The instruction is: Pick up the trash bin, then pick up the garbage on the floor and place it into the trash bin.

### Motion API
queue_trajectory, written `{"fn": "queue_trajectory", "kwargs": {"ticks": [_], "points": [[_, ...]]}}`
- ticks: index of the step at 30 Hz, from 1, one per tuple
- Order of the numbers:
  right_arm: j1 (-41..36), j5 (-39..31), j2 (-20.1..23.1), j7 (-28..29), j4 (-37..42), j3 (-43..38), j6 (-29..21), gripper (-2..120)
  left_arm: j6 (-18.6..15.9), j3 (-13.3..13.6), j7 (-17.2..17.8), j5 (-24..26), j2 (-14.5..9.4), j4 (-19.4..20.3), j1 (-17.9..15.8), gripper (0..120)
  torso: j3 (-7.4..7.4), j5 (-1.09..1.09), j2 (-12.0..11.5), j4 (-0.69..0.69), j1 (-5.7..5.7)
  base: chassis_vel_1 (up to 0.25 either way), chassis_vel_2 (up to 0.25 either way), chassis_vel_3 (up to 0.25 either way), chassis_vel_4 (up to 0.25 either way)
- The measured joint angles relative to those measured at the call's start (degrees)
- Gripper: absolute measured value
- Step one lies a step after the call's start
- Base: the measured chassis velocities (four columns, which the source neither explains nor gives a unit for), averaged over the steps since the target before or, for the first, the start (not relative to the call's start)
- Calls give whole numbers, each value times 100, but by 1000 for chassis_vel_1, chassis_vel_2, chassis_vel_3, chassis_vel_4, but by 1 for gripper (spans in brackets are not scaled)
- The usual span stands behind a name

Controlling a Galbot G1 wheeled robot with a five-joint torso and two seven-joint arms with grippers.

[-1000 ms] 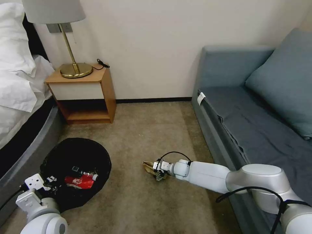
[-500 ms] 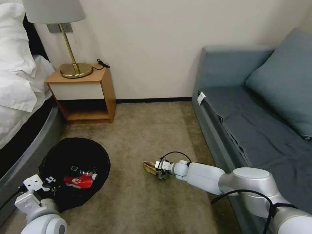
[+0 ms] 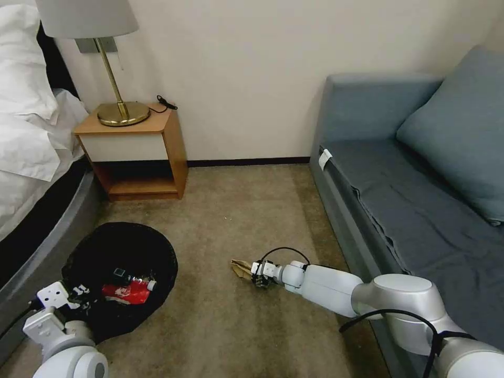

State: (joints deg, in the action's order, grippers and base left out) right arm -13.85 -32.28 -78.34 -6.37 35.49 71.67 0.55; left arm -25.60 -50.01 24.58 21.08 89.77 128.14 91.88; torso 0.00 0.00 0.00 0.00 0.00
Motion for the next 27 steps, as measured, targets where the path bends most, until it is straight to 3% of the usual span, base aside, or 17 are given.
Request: {"fn": "queue_trajectory", "kwargs": {"ticks": [14, 27], "points": [[2, -55, 81, 18, 171, 7, 181, 1, 4, 29, 3, -25, 12, -1, -4, 2, 0, 0, 0, 0, 0, 0, 0, 0, 0], [115, -319, 385, 404, 793, -4, 247, 0, 16, 47, 4, -31, 5, -22, -29, 2, 0, 0, 0, 0, 0, 0, 0, 0, 0]]}}
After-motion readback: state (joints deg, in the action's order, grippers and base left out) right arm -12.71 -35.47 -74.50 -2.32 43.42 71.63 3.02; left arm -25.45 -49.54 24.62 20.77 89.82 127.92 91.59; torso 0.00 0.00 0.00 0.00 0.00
